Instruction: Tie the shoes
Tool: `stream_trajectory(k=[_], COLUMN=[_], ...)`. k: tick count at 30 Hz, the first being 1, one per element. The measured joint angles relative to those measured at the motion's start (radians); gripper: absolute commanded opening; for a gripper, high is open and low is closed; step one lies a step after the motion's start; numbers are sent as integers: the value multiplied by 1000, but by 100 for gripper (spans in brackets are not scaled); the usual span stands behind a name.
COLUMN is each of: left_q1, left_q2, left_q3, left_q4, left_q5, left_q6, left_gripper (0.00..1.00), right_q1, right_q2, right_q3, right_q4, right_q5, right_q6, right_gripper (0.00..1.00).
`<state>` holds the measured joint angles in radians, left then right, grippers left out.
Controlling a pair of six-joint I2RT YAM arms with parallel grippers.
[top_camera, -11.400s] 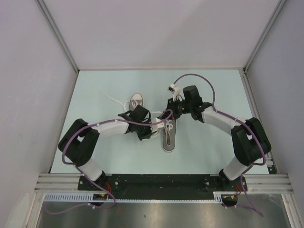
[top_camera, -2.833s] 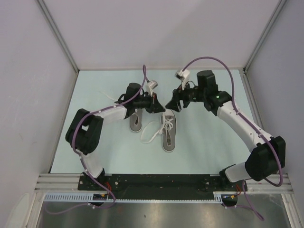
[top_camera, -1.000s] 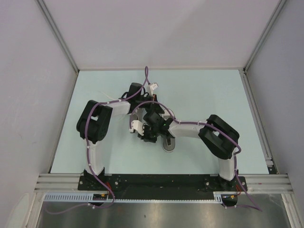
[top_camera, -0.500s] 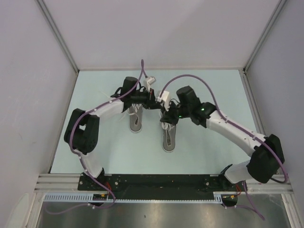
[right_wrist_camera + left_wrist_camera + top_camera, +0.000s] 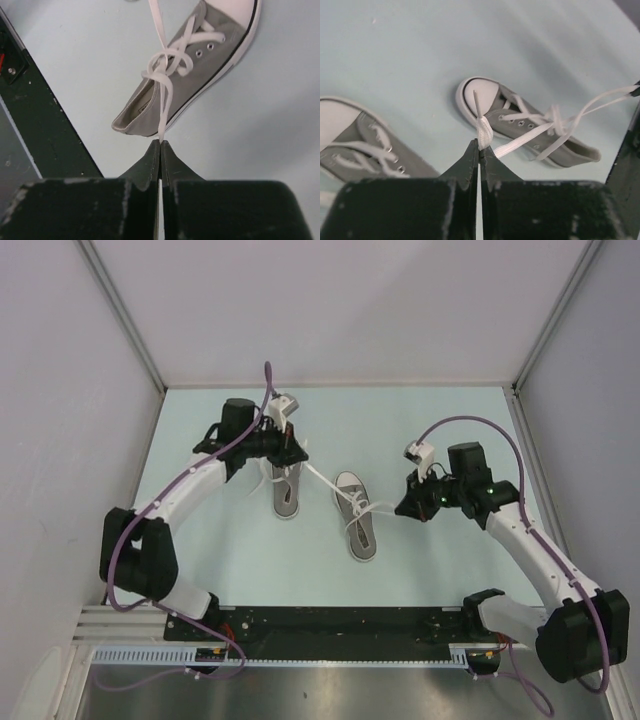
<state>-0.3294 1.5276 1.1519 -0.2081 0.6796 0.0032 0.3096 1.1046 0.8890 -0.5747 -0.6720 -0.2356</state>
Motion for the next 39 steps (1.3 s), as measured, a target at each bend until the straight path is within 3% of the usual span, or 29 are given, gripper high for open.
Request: stream_trajectory(k=[13,22,23,25,26,30,32,35,37,39], left_q1=[89,143,145,149,150,150,148,139,132,127], left_q2=[-108,-134,-134,-134,-132,-117,-106,-89,-82,-80], left_q3=[-147,-156,-156,-155,-155,-153,-150,-136,-127,-125], left_q4=[-108,-117,-118,-118,-118,-117,-117,-117,-116,-114], left_q5=[-83,-157,-164,-164,-162,-123,-105,-84,-70,-61], left_q6=[123,167,173,181,182,180,180,178,174,169], left_gripper=[0,0,0,0,0,0,0,0,0,0], right_q1=[-171,-204,-209,-213,-214,-213,-197,-121,3,153], right_q2=[-35,158,174,199,208,211,201,146,85,33], right_q3=[-109,-112,-113,-113,-113,-106,-84,-32,-2,19], right_q4=[34,47,46,46,46,53,59,72,94,105], right_q5=[-100,-131,-135,-141,-142,-138,-117,-40,40,97], right_q6=[167,229,233,236,238,229,189,77,-38,-170], right_gripper=[0,0,2,17,29,50,57,75,75,68])
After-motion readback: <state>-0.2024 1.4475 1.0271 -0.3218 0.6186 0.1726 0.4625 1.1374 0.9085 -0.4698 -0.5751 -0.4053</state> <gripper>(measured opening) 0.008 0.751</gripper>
